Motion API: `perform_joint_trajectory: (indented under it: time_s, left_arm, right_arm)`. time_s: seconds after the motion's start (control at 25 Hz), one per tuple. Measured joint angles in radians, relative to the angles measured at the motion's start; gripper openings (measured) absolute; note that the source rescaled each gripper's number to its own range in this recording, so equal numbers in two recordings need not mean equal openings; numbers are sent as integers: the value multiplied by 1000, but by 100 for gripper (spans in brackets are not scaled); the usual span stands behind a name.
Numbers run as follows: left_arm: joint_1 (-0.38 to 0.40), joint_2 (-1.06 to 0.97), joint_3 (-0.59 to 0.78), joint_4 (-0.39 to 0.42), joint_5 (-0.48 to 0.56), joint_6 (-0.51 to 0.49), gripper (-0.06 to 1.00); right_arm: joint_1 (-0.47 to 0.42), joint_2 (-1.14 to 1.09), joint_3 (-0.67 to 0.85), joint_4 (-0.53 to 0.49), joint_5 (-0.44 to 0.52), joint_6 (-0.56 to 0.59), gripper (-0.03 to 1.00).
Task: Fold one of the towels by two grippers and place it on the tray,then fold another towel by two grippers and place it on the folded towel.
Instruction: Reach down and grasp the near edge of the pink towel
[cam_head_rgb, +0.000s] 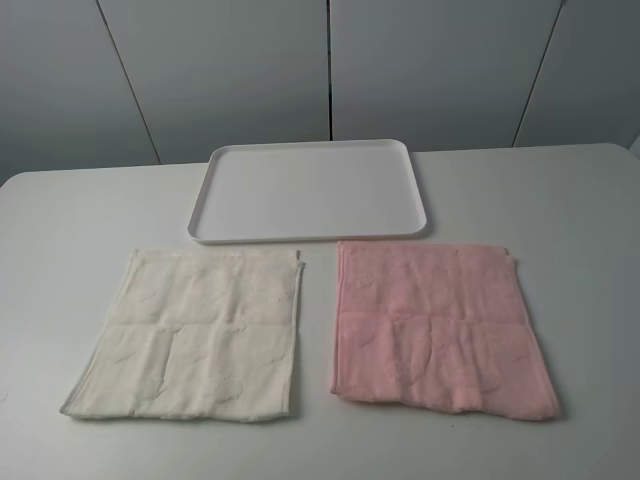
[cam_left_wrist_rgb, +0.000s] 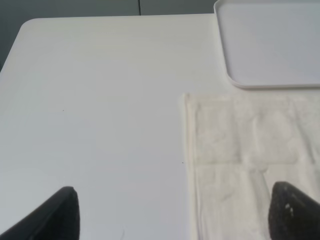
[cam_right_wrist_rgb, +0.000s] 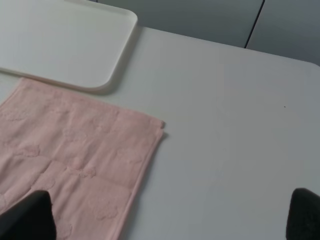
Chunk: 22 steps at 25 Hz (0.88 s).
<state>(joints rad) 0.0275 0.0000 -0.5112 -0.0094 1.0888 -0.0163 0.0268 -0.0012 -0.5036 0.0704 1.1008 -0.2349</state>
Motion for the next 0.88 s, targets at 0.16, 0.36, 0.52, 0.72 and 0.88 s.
perform_joint_trajectory:
  time_s: [0.16,0.36,0.52,0.72,0.88]
  left_arm:
    - [0,0,0,0,0,0,97]
    - [0,0,0,0,0,0,97]
    - [0,0,0,0,0,0,97]
    - [0,0,0,0,0,0,97]
    - [0,0,0,0,0,0,97]
  right_arm:
    - [0,0,0,0,0,0,100]
    - [0,0,0,0,0,0,100]
    - [0,0,0,3,0,8,100]
    - [0,0,0,19,0,66,100]
    - [0,0,0,21,0,115,100]
